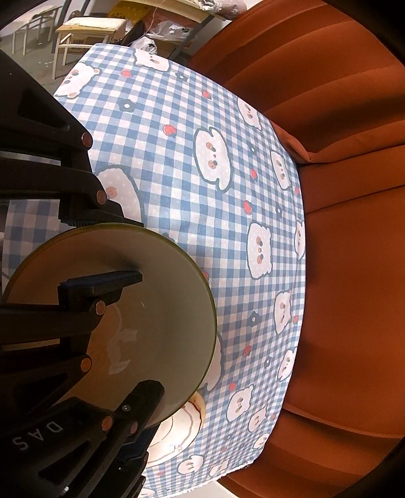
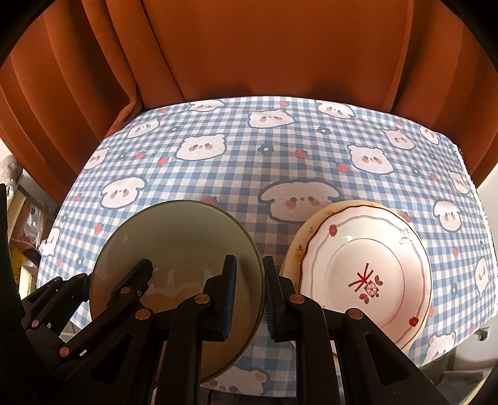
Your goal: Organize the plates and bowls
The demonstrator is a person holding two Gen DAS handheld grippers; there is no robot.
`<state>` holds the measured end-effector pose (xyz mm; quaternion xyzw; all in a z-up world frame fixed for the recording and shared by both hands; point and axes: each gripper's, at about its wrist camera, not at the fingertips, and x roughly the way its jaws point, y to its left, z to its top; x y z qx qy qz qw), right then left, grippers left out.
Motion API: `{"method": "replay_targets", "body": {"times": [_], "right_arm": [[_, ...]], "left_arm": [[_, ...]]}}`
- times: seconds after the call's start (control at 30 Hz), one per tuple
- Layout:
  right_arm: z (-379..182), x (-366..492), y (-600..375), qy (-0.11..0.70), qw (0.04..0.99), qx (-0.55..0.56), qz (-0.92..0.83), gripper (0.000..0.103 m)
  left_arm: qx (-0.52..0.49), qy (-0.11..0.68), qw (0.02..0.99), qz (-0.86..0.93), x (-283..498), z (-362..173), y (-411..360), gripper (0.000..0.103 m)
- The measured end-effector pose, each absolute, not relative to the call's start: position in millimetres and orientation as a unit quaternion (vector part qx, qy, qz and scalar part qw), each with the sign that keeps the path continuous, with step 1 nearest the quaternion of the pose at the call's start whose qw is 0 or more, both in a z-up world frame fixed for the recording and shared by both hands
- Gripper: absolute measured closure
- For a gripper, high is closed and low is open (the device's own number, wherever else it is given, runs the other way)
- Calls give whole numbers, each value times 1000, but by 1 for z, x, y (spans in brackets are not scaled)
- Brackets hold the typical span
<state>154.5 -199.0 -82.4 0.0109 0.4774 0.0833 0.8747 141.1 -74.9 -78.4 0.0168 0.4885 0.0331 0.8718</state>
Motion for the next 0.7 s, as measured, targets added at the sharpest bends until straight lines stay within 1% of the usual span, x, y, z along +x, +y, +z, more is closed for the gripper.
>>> {"method": "replay_targets", "body": {"times": [0.4, 0.63, 0.67, 0.7], "right_arm": [[-91, 165, -190, 479, 873, -8, 85, 83], [-96, 167, -195, 485, 871, -4, 74, 83], [-96, 166, -196, 484, 872, -1, 75, 83], [-97, 165, -197, 484, 872, 0, 77, 83]], "left_arm": [[5, 520, 854, 25, 151, -96, -71, 81], [15, 519, 854, 19, 152, -98, -76, 81], [16, 519, 854, 18, 152, -98, -76, 80], [17, 519, 855, 14, 151, -98, -76, 76]]}}
